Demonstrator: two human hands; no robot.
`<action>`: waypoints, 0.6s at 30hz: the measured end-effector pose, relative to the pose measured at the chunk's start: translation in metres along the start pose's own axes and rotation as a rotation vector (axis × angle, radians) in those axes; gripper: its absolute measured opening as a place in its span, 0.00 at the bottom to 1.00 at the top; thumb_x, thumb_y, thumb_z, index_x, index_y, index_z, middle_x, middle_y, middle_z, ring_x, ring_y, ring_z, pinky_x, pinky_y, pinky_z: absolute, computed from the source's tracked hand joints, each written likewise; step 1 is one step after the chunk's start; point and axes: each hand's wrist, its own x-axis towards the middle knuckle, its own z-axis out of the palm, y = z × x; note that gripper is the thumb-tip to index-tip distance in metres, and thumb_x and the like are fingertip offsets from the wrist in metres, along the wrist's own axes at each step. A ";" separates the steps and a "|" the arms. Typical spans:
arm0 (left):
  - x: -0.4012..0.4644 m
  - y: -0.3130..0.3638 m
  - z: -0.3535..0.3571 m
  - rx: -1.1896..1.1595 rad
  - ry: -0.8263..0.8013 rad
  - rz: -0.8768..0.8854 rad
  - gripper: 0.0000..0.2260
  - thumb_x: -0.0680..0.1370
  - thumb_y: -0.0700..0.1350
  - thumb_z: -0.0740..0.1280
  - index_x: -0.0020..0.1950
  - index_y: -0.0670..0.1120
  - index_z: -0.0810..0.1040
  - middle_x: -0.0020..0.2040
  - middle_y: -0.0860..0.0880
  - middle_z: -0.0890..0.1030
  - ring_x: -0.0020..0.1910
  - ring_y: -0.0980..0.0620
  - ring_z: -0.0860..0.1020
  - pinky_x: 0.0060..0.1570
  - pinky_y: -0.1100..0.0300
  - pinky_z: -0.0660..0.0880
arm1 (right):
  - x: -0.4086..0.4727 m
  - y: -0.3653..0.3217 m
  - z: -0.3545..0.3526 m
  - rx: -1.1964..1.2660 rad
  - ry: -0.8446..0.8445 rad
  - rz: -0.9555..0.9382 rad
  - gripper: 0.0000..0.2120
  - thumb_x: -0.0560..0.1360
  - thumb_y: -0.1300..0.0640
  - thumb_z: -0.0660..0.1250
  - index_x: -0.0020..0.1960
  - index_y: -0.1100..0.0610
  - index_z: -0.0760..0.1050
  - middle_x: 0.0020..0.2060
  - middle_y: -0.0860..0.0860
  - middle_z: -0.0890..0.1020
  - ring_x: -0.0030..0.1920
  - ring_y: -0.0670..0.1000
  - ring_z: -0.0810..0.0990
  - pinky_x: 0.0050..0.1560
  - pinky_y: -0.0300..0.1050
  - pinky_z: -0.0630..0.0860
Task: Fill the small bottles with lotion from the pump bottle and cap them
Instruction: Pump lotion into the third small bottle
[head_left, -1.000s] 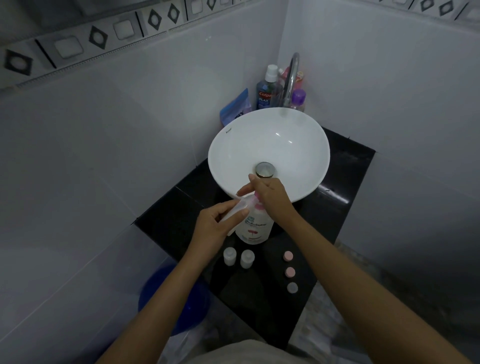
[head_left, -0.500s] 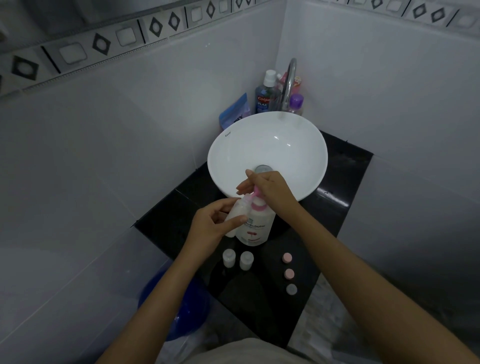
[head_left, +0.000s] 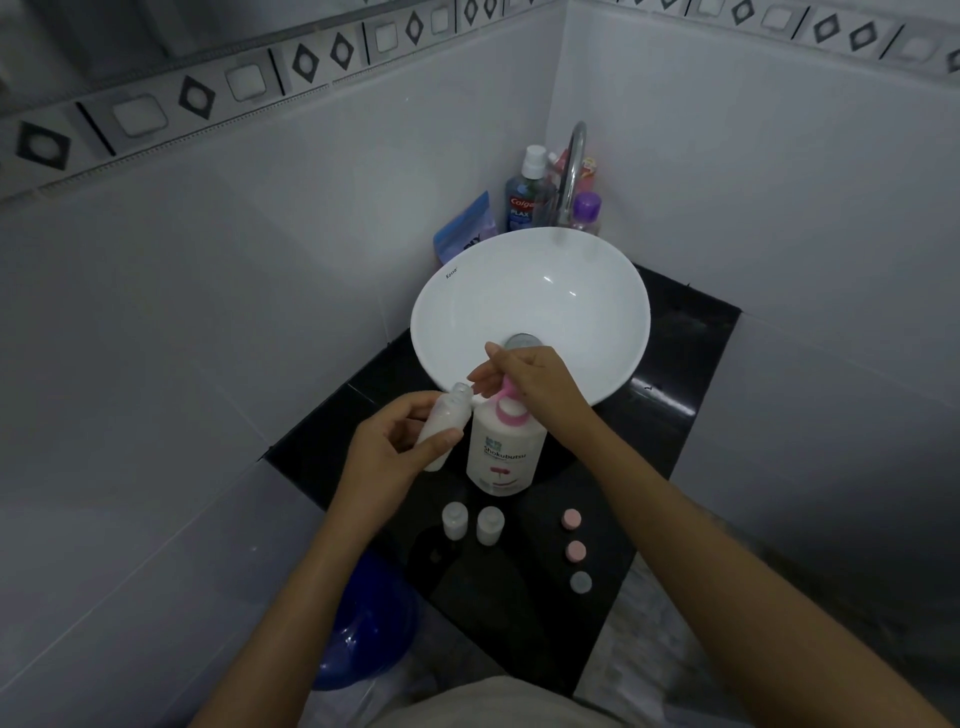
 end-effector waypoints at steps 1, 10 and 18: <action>0.000 0.001 -0.001 0.011 0.000 0.006 0.17 0.72 0.39 0.72 0.51 0.61 0.76 0.45 0.71 0.79 0.44 0.71 0.77 0.39 0.78 0.72 | -0.001 -0.001 0.000 -0.004 -0.001 -0.004 0.18 0.80 0.53 0.60 0.46 0.64 0.82 0.36 0.57 0.84 0.31 0.41 0.81 0.39 0.28 0.75; -0.006 -0.006 0.010 0.061 -0.071 -0.028 0.16 0.72 0.43 0.73 0.52 0.62 0.76 0.45 0.69 0.80 0.44 0.67 0.78 0.41 0.76 0.73 | -0.005 -0.003 0.001 -0.008 0.030 -0.018 0.13 0.77 0.48 0.65 0.47 0.56 0.82 0.37 0.50 0.85 0.36 0.47 0.83 0.45 0.39 0.80; -0.005 -0.003 0.017 0.027 -0.054 -0.035 0.14 0.69 0.48 0.73 0.53 0.59 0.77 0.46 0.62 0.82 0.45 0.66 0.78 0.41 0.74 0.74 | -0.007 -0.009 0.000 0.033 0.089 -0.011 0.16 0.76 0.46 0.65 0.48 0.58 0.82 0.40 0.53 0.86 0.39 0.51 0.83 0.48 0.45 0.81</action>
